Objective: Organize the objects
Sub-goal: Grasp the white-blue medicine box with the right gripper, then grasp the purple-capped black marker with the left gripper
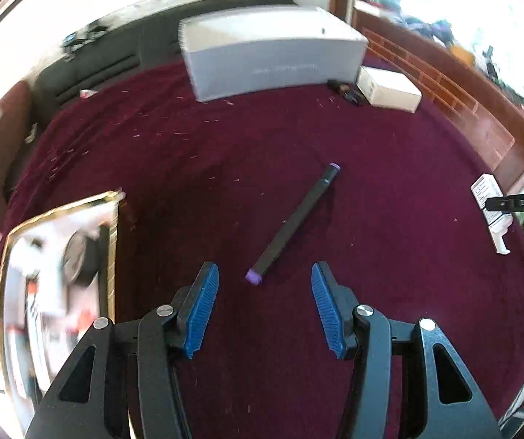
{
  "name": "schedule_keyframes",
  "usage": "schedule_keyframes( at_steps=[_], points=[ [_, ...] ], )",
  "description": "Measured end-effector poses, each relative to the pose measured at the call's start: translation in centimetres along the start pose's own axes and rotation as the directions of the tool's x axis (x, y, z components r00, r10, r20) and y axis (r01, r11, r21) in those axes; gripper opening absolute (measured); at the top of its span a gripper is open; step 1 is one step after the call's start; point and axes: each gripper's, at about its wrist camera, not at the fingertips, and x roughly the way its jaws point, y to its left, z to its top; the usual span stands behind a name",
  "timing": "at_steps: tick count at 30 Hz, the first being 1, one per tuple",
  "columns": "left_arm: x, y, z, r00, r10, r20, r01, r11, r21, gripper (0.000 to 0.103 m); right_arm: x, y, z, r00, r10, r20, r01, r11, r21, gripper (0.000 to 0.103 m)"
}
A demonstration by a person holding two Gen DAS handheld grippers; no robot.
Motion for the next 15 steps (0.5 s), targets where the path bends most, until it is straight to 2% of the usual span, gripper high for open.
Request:
schedule_keyframes(
  at_steps=[2, 8, 15],
  points=[
    [1.1, -0.4, 0.8, 0.999, -0.03, -0.01, 0.03, 0.999, 0.013, 0.047, -0.4, -0.3, -0.3, 1.0, 0.017, -0.004, -0.017, 1.0, 0.014, 0.032],
    [4.5, -1.2, 2.8, 0.997, -0.063, -0.043, 0.065, 0.996, 0.053, 0.047, -1.5, -1.5, -2.0, 0.987, 0.156, -0.047, -0.152, 0.986, 0.072, 0.032],
    [7.4, -2.3, 2.9, 0.997, -0.005, -0.083, 0.013, 0.995, 0.101, 0.047, -1.9, -0.3, -4.0, 0.978, 0.197, -0.061, -0.193, 0.979, 0.065, 0.032]
  ],
)
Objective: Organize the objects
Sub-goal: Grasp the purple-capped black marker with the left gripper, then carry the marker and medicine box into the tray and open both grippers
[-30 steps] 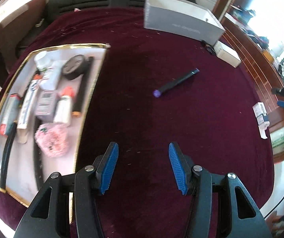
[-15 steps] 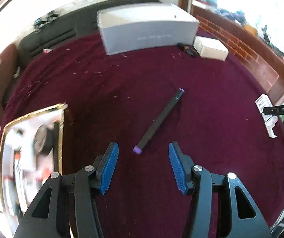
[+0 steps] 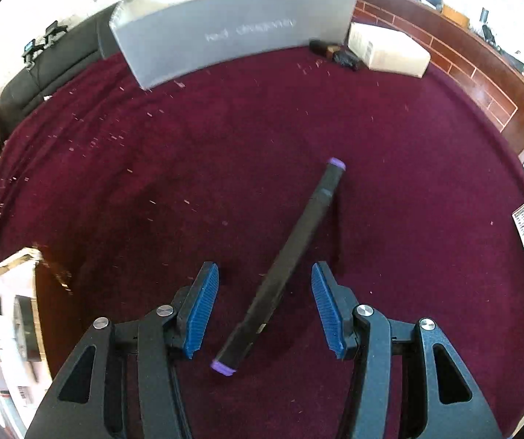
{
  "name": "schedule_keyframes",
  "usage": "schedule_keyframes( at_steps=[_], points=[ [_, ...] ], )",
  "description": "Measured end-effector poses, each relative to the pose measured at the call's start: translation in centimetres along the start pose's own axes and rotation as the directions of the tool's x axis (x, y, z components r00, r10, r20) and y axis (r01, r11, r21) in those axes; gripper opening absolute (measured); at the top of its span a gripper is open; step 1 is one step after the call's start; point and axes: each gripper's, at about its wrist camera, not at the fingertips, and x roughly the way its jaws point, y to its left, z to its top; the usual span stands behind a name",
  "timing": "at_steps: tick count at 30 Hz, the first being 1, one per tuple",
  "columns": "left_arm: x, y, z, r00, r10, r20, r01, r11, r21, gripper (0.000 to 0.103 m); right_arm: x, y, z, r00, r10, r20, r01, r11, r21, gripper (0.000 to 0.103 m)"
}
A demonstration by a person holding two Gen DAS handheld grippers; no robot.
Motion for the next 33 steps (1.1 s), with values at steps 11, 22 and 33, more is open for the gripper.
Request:
schedule_keyframes(
  at_steps=[11, 22, 33],
  points=[
    [-1.5, -0.7, -0.9, 1.0, -0.029, -0.012, 0.028, 0.998, -0.052, 0.011, 1.5, 1.9, -1.1, 0.997, -0.071, 0.025, 0.073, 0.996, -0.048, 0.035],
    [-6.5, -0.5, -3.1, 0.999, 0.018, 0.041, -0.013, 0.993, -0.115, 0.011, 1.1, 3.6, -1.7, 0.997, -0.058, 0.059, 0.063, 0.994, -0.092, 0.032],
    [-10.9, 1.2, -6.6, 0.996, 0.058, 0.066, -0.046, 0.984, -0.174, 0.011, -0.2, 7.1, -3.2, 0.998, 0.012, 0.056, -0.005, 0.991, -0.133, 0.032]
  ],
)
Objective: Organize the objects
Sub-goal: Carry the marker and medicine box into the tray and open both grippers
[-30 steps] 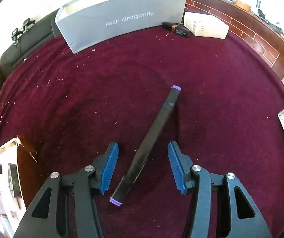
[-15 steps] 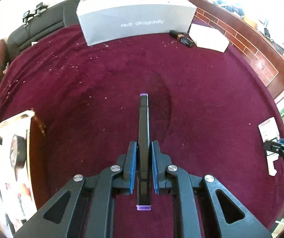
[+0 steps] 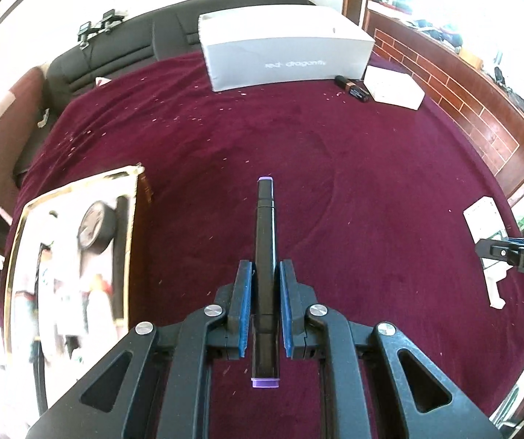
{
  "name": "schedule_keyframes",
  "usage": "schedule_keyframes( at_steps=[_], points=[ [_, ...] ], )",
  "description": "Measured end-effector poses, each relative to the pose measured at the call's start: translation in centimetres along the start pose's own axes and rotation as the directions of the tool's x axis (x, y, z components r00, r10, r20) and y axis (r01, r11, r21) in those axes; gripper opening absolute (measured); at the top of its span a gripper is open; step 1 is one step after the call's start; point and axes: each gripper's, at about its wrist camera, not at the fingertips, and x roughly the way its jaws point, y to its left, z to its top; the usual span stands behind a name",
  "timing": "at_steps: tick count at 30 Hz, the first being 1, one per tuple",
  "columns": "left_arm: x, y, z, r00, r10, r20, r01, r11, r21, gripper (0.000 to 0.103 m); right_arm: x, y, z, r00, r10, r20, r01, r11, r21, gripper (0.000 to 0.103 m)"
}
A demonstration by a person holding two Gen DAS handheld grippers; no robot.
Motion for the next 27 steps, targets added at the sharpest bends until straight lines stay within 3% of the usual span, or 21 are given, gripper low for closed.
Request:
schedule_keyframes(
  at_steps=[15, 27],
  points=[
    [-4.7, 4.1, -3.1, 0.997, -0.048, 0.052, 0.054, 0.993, -0.109, 0.011, -2.1, 7.6, -1.6, 0.997, 0.07, 0.023, -0.067, 0.991, -0.118, 0.032],
    [-7.6, 11.9, -7.0, 0.996, 0.023, 0.081, -0.004, 0.975, -0.223, 0.012, -2.3, 17.6, -3.0, 0.984, 0.177, -0.022, -0.177, 0.949, -0.262, 0.032]
  ],
)
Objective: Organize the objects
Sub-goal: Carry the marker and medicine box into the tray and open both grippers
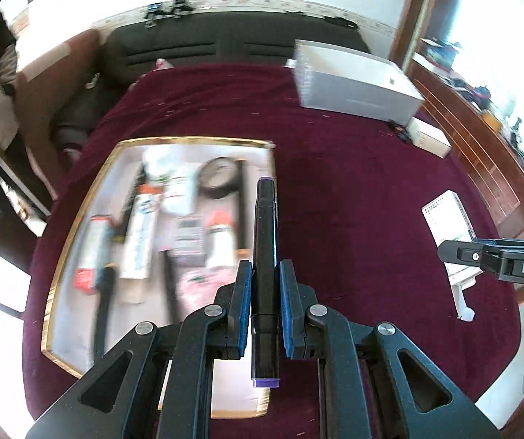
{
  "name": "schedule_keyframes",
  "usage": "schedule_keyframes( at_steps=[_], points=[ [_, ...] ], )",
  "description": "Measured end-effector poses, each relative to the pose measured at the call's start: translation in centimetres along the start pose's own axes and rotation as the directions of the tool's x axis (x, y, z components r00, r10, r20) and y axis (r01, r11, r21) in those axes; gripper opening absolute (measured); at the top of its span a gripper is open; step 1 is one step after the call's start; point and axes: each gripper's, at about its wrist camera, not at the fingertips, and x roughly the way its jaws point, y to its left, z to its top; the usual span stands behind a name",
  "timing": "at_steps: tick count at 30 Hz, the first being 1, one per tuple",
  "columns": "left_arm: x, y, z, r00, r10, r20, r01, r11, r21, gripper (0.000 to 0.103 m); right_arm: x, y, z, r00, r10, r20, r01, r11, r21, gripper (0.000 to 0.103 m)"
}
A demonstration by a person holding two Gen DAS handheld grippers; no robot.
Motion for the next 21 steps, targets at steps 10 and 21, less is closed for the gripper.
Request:
schedule_keyframes(
  at_steps=[10, 21],
  points=[
    [0.5, 10.3, -3.9, 0.996, 0.058, -0.07, -0.067, 0.99, -0.124, 0.012, 5.3, 10.4, 0.3, 0.979, 0.16, -0.129, -0.17, 0.983, -0.071, 0.033],
    [3.4, 12.5, -5.1, 0.993, -0.022, -0.117, 0.009, 0.994, -0.111, 0.012, 12.7, 17.5, -0.5, 0.948, 0.172, -0.268, -0.2, 0.976, -0.083, 0.033]
  ],
)
